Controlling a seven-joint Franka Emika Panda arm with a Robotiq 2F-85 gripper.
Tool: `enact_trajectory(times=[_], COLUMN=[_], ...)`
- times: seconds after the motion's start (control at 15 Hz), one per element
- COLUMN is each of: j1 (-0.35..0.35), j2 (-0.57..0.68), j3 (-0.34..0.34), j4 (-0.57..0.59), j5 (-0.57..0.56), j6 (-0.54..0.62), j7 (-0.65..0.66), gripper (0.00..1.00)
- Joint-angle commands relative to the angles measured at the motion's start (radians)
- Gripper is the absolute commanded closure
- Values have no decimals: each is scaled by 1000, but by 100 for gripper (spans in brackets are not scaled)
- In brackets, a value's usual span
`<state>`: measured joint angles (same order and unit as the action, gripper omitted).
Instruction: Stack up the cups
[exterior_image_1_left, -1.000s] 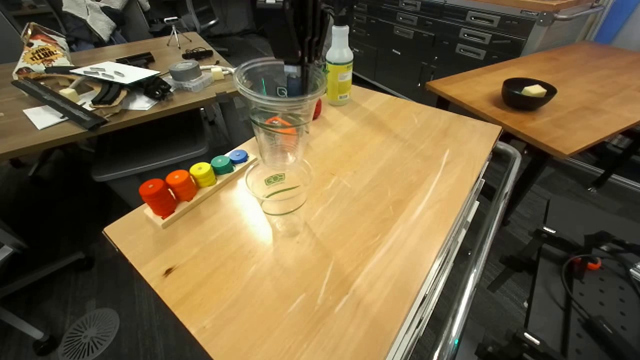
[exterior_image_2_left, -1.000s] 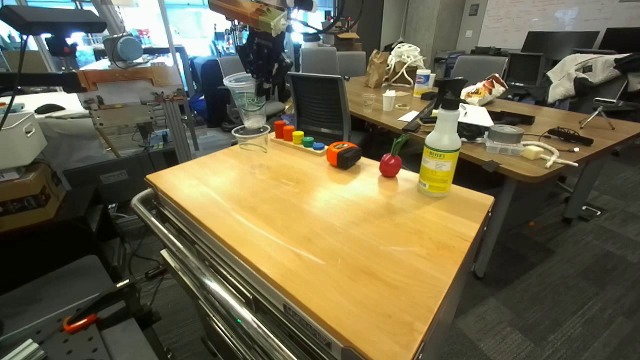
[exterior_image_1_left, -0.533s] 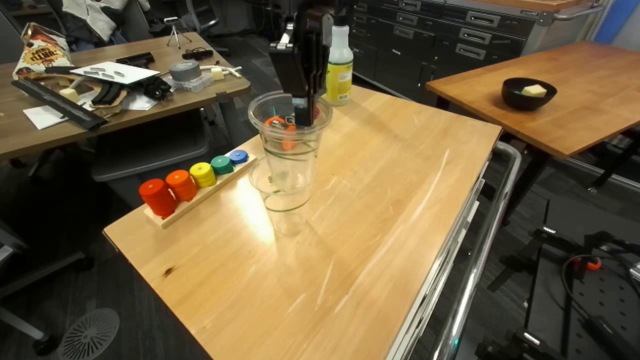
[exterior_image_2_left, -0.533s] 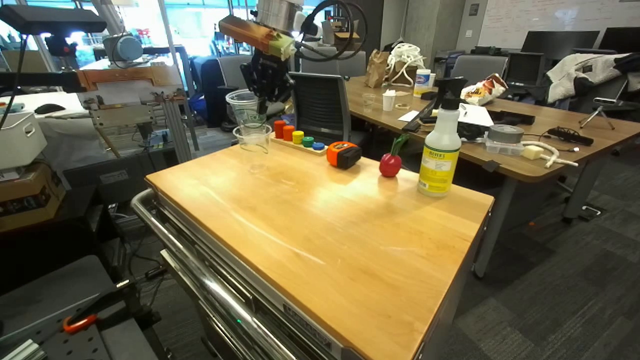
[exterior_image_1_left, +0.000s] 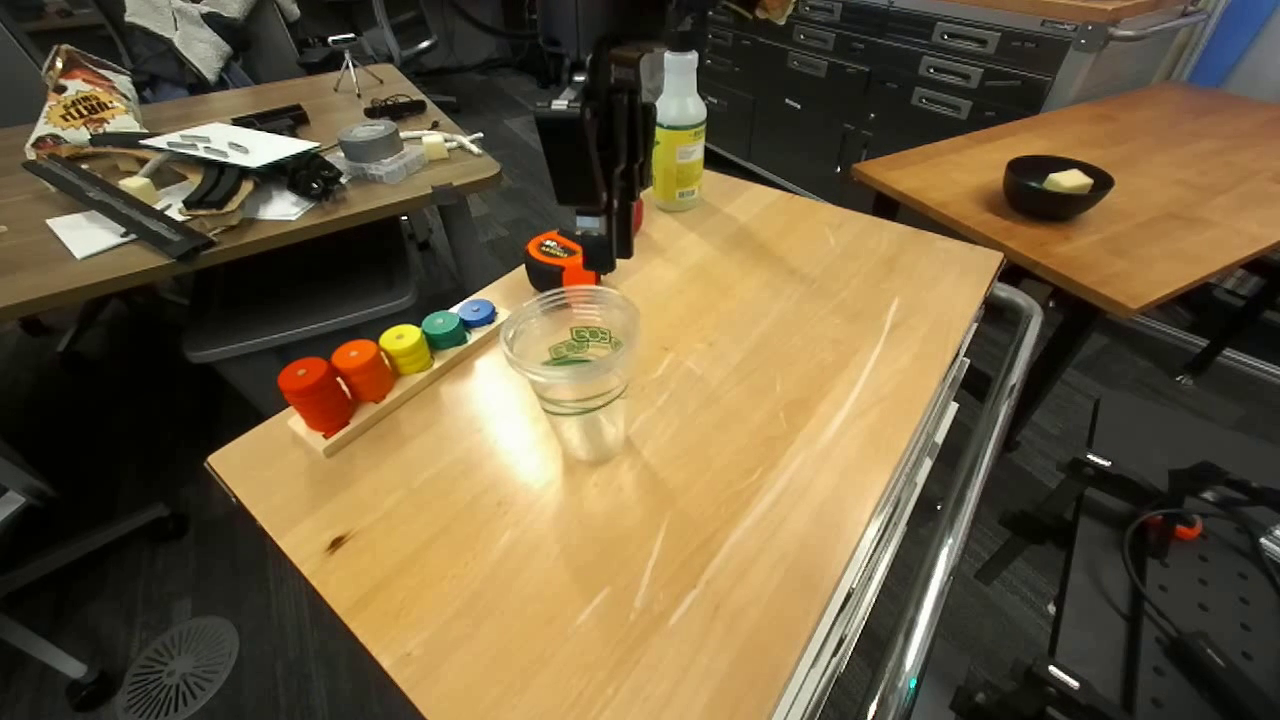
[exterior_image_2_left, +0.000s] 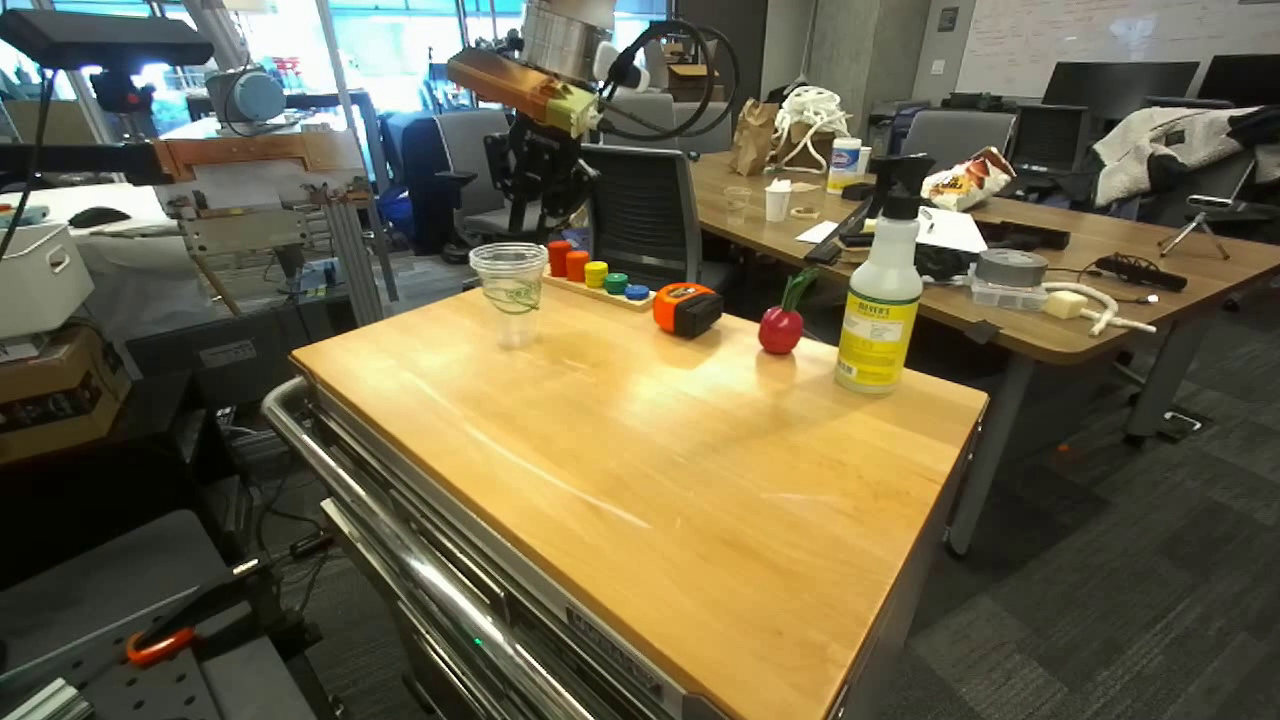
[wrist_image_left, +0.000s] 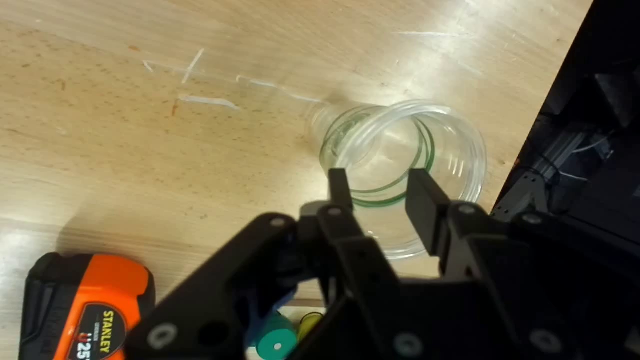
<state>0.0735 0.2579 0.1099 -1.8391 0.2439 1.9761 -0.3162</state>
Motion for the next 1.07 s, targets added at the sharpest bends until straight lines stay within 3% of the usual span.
enact_trajectory(times=[0.0,0.27,0.6,0.87,0.93,1.0], j1=[-3,4,4,-30,-14,-21], j2=[5,-16,-72,-167,-102,-120], j3=[13,7,-19,-42,-32,-38], j4=[56,109,143,100,130,128], j5=[-5,-54,-224,-220,-221,-221], j6=[-9,-70,-198,-245,-215,-228], j7=[-4,29,100,68,80,79], gripper=[32,2,0,0,0,0])
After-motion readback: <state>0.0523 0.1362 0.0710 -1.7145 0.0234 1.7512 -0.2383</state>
